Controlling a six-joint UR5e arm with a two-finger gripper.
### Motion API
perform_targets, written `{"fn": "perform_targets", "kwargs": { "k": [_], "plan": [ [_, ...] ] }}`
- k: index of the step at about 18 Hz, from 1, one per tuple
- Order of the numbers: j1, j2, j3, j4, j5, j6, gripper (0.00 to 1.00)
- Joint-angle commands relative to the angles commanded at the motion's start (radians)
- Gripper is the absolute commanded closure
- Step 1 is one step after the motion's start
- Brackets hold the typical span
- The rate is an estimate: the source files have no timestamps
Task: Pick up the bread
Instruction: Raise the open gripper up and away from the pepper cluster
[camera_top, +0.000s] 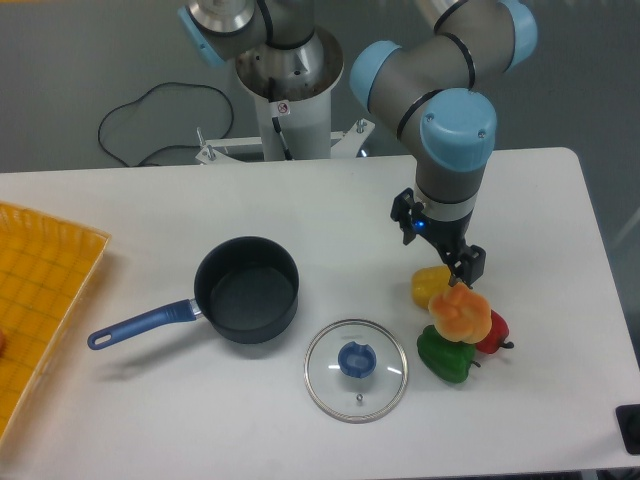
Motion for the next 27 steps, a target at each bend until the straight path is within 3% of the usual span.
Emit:
{"fn": "perform_targets", "kwargs": {
  "k": [8, 18, 23, 27],
  "plan": [
    [-0.009, 0.000, -0.020, -0.011, 0.009, -0.011, 0.00],
    [0.054, 0.089, -0.173, 0.005, 0.008, -0.041, 0.00],
    [0.063, 0.092, -0.161, 0.005, 0.002, -0.190, 0.00],
    [0.067, 0.049, -0.080, 0.003, 0.003, -0.216, 0.00]
  ]
}}
